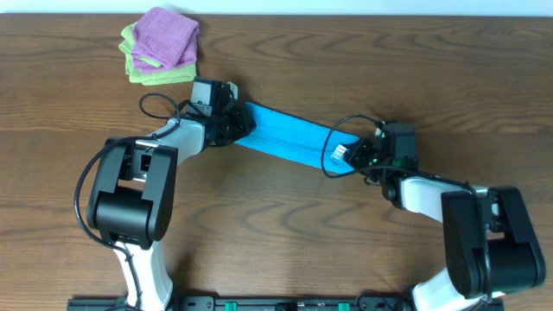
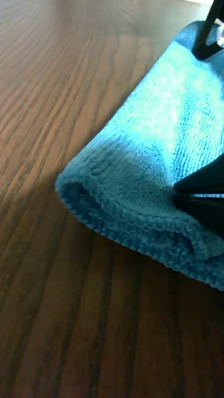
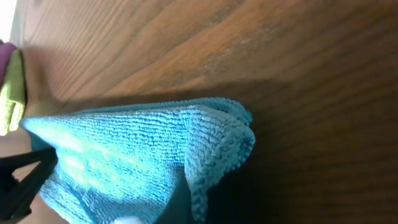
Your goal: Fold the cloth
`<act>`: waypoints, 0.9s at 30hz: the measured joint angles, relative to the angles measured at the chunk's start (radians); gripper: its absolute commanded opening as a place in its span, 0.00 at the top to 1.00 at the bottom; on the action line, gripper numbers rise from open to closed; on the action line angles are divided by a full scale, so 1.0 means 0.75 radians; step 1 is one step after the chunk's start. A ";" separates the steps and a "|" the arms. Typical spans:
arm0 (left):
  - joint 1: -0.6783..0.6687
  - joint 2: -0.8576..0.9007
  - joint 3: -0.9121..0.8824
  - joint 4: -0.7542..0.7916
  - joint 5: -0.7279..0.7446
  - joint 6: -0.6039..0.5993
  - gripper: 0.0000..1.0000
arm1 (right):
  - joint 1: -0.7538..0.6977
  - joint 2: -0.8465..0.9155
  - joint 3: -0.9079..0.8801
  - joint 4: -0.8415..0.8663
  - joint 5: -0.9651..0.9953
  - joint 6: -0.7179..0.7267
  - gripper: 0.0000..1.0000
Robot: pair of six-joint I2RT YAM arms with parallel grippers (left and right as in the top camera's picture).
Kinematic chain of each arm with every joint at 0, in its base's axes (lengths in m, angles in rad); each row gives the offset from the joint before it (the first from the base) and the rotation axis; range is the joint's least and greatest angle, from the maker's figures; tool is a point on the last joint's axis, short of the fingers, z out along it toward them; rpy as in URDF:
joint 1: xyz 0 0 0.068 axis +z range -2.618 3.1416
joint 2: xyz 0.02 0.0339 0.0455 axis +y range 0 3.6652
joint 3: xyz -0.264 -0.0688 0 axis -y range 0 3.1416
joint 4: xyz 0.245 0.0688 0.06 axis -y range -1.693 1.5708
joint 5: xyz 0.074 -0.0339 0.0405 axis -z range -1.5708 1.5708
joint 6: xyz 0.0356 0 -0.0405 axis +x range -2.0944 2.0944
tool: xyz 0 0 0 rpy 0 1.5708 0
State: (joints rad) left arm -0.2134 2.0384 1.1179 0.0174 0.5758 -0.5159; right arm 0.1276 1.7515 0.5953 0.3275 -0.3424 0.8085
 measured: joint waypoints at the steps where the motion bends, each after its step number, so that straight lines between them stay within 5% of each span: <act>1: 0.000 0.000 0.000 0.000 0.000 0.000 0.95 | -0.001 -0.002 -0.001 -0.001 0.000 0.000 0.99; 19: 0.000 0.000 0.001 -0.013 0.016 0.000 0.94 | 0.018 -0.235 -0.005 -0.041 -0.032 -0.002 0.98; 27: 0.000 0.000 0.001 -0.014 0.021 0.000 0.94 | 0.117 -0.234 0.197 -0.176 0.029 -0.022 0.99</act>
State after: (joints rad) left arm -0.2134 2.0384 1.1183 0.0071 0.5919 -0.5159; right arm 0.2153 1.5757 0.7433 0.1955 -0.3206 0.7921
